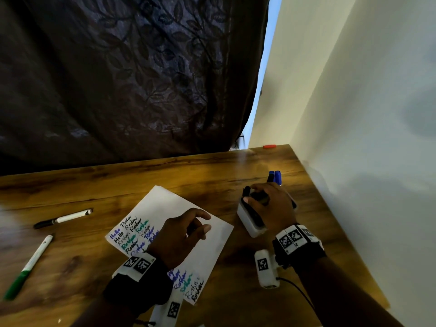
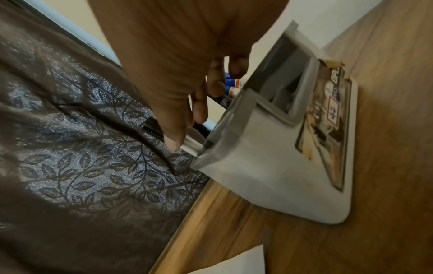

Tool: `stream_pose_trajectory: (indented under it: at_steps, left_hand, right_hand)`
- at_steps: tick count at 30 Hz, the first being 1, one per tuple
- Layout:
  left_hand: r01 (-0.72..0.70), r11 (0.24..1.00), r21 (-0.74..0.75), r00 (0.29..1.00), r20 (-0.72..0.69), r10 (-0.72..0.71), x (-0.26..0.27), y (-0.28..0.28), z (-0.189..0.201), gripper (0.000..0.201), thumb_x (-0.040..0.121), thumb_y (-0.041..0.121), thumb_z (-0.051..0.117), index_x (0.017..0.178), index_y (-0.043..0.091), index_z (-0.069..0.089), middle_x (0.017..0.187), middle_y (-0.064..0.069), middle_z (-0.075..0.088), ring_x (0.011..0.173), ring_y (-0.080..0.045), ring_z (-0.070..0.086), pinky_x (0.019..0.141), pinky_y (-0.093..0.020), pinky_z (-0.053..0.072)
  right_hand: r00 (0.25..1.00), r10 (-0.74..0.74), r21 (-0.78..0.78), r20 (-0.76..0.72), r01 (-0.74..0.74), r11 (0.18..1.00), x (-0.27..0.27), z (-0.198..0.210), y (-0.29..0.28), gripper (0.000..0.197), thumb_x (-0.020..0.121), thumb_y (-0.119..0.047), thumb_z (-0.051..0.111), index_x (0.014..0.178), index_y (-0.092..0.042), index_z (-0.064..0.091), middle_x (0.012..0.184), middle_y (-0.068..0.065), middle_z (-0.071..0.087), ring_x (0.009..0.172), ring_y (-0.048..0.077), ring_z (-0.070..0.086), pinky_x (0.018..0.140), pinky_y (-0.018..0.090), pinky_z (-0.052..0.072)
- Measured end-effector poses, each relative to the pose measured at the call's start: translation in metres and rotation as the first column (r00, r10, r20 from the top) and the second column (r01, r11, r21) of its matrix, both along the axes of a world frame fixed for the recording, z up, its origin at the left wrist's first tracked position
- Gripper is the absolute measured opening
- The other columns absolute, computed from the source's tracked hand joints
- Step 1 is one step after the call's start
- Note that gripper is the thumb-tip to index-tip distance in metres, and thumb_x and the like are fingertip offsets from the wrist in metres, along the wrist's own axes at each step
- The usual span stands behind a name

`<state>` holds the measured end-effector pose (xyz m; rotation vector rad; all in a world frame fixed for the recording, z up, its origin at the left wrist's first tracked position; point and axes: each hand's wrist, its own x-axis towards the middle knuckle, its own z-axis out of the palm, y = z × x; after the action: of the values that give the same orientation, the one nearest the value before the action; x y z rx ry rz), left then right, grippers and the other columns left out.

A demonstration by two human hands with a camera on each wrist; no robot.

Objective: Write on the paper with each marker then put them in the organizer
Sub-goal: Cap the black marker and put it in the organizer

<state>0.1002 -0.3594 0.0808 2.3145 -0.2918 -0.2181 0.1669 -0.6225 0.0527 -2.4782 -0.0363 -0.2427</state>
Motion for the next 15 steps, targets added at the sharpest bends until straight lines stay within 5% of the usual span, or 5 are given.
stream_pose_trajectory:
  at_steps: [15]
  left_hand:
    - [0.053,0.999,-0.012,0.999,0.001,-0.052,-0.004,0.025,0.003,0.015,0.096,0.047,0.049,0.11,0.044,0.05,0.08,0.016,0.067,0.076,0.004,0.061,0.071,-0.016,0.046]
  right_hand:
    - [1.0,0.012,0.011,-0.013,-0.012,1.0,-0.021,0.013,0.01,0.053,0.076,-0.041,0.079,0.122,-0.02,0.064,0.119,0.002,0.062,0.105,0.018,0.061,0.096,0.041,0.051]
